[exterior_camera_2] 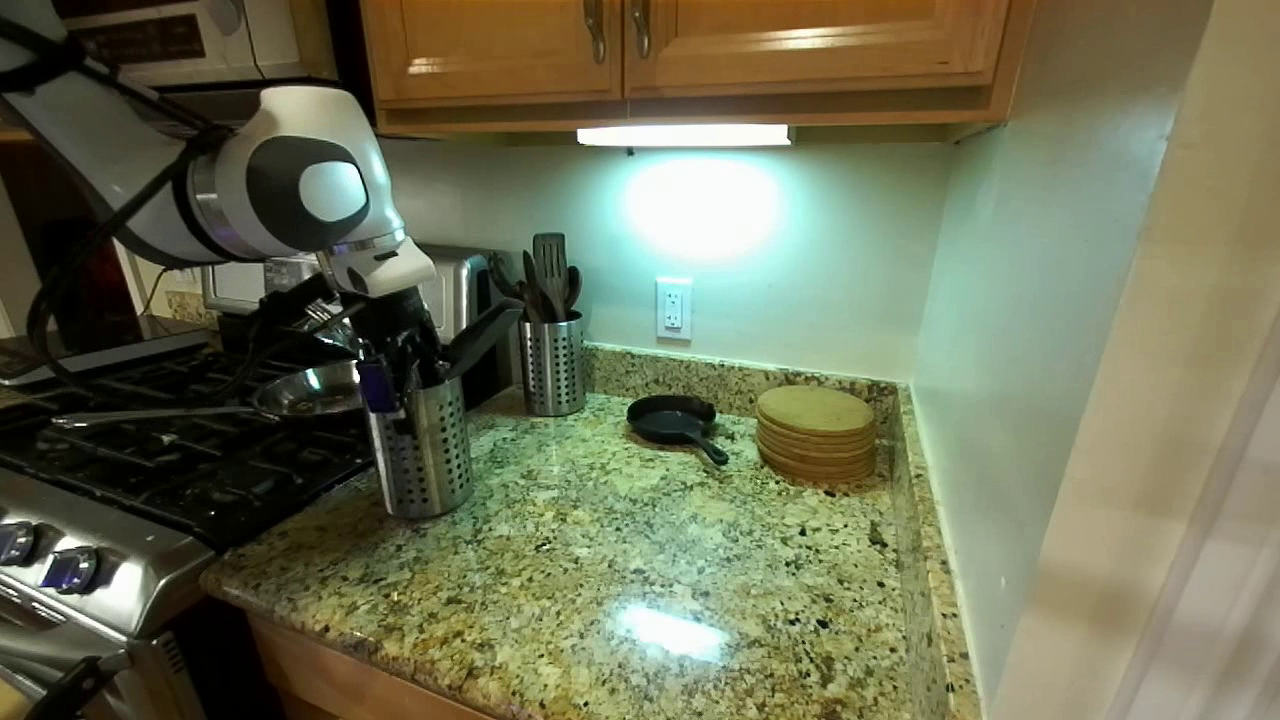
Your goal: Put the spatula on the counter
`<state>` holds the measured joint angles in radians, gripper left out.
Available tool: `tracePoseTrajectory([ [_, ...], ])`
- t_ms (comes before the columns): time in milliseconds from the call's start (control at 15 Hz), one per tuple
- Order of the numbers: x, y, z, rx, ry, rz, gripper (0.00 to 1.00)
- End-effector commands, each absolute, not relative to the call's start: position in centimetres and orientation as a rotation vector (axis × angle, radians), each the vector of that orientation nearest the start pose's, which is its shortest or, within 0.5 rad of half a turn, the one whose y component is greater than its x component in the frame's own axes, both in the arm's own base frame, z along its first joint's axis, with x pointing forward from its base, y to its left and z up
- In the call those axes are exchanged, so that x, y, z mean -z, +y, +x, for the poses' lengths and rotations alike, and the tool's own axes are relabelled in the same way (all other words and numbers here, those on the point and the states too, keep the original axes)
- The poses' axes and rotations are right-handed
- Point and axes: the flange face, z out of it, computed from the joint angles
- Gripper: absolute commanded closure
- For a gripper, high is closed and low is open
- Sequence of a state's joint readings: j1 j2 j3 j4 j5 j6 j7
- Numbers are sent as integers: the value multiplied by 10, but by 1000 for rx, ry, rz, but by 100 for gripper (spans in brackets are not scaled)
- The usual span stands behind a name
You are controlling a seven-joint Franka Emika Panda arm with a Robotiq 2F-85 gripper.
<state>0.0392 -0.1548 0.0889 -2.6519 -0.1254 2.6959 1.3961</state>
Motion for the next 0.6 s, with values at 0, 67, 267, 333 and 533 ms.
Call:
tracePoseTrajectory([
  [0, -335, 54, 425, 420, 1687, -2508, 0],
  [67, -340, 53, 426, 439, 1687, -2502, 0],
  [267, -353, 51, 427, 495, 1690, -2484, 0],
  [333, -358, 49, 428, 516, 1689, -2478, 0],
  [533, -371, 46, 429, 568, 1690, -2457, 0],
])
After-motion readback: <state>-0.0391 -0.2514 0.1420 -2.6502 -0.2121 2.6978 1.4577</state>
